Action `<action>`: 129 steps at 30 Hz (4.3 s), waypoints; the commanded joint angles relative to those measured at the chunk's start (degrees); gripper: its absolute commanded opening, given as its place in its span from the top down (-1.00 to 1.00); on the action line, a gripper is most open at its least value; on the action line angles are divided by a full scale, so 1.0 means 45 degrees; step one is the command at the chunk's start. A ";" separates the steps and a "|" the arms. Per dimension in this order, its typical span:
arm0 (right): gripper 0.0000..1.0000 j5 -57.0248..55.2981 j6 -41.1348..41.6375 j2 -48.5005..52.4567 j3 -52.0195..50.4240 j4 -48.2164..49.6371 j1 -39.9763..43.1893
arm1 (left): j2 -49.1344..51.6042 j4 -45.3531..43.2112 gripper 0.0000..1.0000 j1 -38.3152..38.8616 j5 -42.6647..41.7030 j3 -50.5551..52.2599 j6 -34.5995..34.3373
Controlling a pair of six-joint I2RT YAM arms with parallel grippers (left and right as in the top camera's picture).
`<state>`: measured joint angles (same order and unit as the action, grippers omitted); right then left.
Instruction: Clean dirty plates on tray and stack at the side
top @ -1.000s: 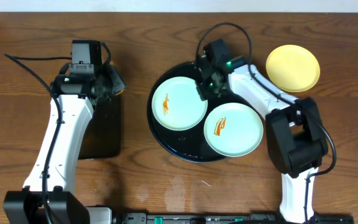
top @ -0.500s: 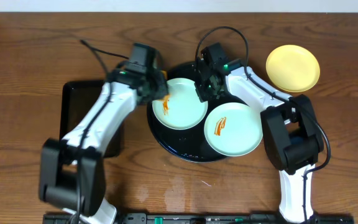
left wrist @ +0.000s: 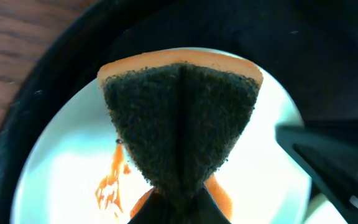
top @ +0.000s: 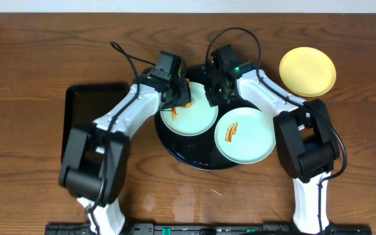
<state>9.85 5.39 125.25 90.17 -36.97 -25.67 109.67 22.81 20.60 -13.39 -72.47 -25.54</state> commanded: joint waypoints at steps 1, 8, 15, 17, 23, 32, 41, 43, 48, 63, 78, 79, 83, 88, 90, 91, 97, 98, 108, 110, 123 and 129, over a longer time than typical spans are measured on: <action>0.98 -0.0325 0.0087 0.0947 -0.0228 -0.0034 -0.0117 | 0.0646 -0.0495 0.85 0.0228 -0.0505 0.0029 -0.0053; 0.98 -0.0330 0.0083 0.0947 -0.0228 -0.0131 -0.0117 | 0.1292 -0.0826 0.85 0.0321 -0.0782 0.0029 -0.0816; 0.98 -0.0335 0.0078 0.0947 -0.0228 -0.0131 -0.0117 | 0.1438 0.0665 0.85 0.0296 0.2249 0.0024 -0.0826; 0.98 -0.0335 0.0078 0.0947 -0.0228 -0.0151 -0.0112 | 0.1413 0.1107 0.85 0.0267 0.3075 0.0019 -0.0826; 0.98 -0.0335 0.0078 0.0947 -0.0228 -0.0248 -0.0117 | 0.0792 0.2089 0.85 0.0238 0.4571 -0.0223 -0.0816; 0.98 -0.0335 0.0078 0.0947 -0.0228 -0.0267 -0.0102 | -0.0933 0.1972 0.85 0.0238 0.4566 -0.0296 -0.1525; 0.98 -0.0330 0.0078 0.0947 -0.0228 -0.0306 -0.0117 | -0.0549 0.1836 0.85 0.0423 -0.0758 -0.0180 -0.1826; 0.97 -0.0330 0.0078 0.0947 -0.0228 -0.0316 -0.0117 | -0.0403 0.1817 0.85 0.0563 -0.0826 -0.0092 -0.1826; 0.97 -0.0330 0.0078 0.0947 -0.0228 -0.0345 -0.0117 | 0.0233 0.2035 0.85 0.0680 -0.0933 -0.0024 -0.1831; 0.98 -0.0335 0.0073 0.0947 -0.0228 -0.0452 -0.0117 | 0.1054 0.4017 0.85 0.0539 0.4935 -0.0015 -0.0529; 0.98 -0.0622 0.0078 0.0947 -0.0228 -0.0544 -0.0117 | -0.0782 0.2710 0.85 0.0369 0.6674 -0.0393 -0.0534; 0.98 -0.0622 0.0078 0.0947 -0.0228 -0.0554 -0.0117 | -0.0826 0.2492 0.86 0.0364 0.6183 -0.0393 -0.0529; 0.98 -0.0617 0.0078 0.0947 -0.0228 -0.0544 -0.0126 | -0.0763 0.1734 0.87 0.0369 0.2997 -0.0379 -0.0529; 0.98 -0.0617 0.0078 0.0947 -0.0228 -0.0529 -0.0126 | -0.0379 0.0840 0.86 0.0452 -0.0092 -0.0238 -0.0636; 0.98 -0.0617 0.0083 0.0947 -0.0228 -0.0520 -0.0126 | -0.0136 0.0811 0.85 0.0481 -0.0223 -0.0194 -0.0845; 0.98 -0.0612 0.0083 0.0947 -0.0228 -0.0525 -0.0126 | -0.0015 0.0869 0.85 0.0491 -0.0238 -0.0194 -0.0884; 0.98 -0.0617 0.0083 0.0947 -0.0228 -0.0525 -0.0126 | 0.0763 0.1243 0.85 0.0500 -0.0243 -0.0136 -0.0636; 0.98 -0.0617 0.0083 0.0947 -0.0228 -0.0525 -0.0126 | 0.0869 0.1243 0.85 0.0500 -0.0112 -0.0112 -0.0495; 0.98 -0.0622 0.0078 0.0947 -0.0228 -0.0597 -0.0126 | 0.1462 0.2579 0.85 0.0437 0.4974 -0.0107 -0.0476; 0.98 -0.0622 0.0078 0.0947 -0.0228 -0.0597 -0.0126 | 0.1243 0.2934 0.84 0.0427 0.6217 -0.0170 -0.0476; 0.98 -0.1195 0.0073 0.0753 0.0121 -0.0612 -0.0126 | -0.2458 0.3055 0.85 0.0034 0.8097 -0.0389 -0.0597; 0.98 -0.2817 -0.0457 0.0248 0.1185 -0.1146 -0.0180 | -0.4988 0.3128 0.85 -0.1384 0.8092 -0.0384 -0.0675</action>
<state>8.45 5.43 125.91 92.88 -40.66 -26.48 92.09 36.27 17.93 20.51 -74.32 -28.47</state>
